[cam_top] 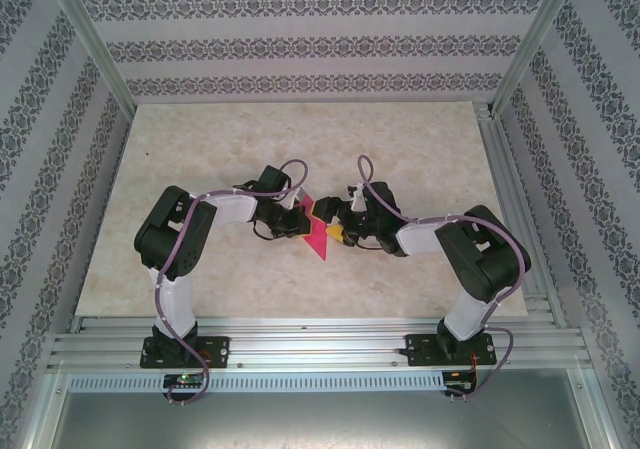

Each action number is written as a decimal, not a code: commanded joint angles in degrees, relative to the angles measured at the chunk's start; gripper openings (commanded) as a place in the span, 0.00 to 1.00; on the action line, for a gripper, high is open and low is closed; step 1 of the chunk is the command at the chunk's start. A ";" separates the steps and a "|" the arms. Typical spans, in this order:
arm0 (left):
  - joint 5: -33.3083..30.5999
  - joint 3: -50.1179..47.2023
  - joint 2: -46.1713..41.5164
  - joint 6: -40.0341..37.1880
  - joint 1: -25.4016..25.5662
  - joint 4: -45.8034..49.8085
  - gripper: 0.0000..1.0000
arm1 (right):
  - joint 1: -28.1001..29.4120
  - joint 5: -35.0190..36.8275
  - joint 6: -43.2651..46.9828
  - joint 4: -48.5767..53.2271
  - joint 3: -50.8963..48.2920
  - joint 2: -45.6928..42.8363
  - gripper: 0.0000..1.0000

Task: Fold a paper plane with a square sheet of paper (pick it up from the middle)
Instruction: Third fold the triangle at the center of the table.

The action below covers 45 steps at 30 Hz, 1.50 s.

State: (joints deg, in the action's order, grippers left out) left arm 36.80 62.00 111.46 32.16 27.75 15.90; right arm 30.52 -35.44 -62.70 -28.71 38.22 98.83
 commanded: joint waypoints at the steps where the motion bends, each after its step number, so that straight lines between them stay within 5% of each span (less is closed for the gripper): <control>1: -1.28 -0.29 0.96 -0.13 -0.59 1.85 0.01 | 0.02 1.61 2.09 3.85 3.14 -1.15 0.98; 11: -1.17 -0.87 0.79 0.45 -0.59 1.05 0.01 | -0.53 3.46 -5.81 -5.85 1.18 1.91 0.94; 16: -1.40 -0.84 0.86 0.43 -0.59 1.14 0.01 | -2.25 2.43 -6.81 -8.56 -0.38 1.95 0.72; 17: -1.31 -0.97 0.76 0.44 -0.55 1.03 0.01 | -2.47 2.28 -7.16 -9.35 -1.08 1.65 0.59; 19: -1.37 -0.98 0.66 0.46 -0.60 0.96 0.01 | -3.16 1.45 -7.09 -8.95 -1.64 1.32 0.52; 24: -1.37 -0.77 0.63 0.34 -0.67 1.24 0.01 | -3.02 0.58 -5.27 -4.58 -2.09 1.19 0.16; 25: -1.46 -0.81 0.60 0.36 -0.66 1.26 0.02 | -2.79 0.25 -4.66 -3.72 -1.63 1.43 0.02; 45: -1.73 -0.71 1.01 -0.18 -0.68 2.03 0.02 | -0.08 3.92 5.91 16.73 7.75 9.60 0.00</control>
State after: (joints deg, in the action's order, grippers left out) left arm 36.82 61.98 111.46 32.18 27.51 15.92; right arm 30.00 -33.17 -60.18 -16.69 44.73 107.74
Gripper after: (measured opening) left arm 0.066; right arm 0.043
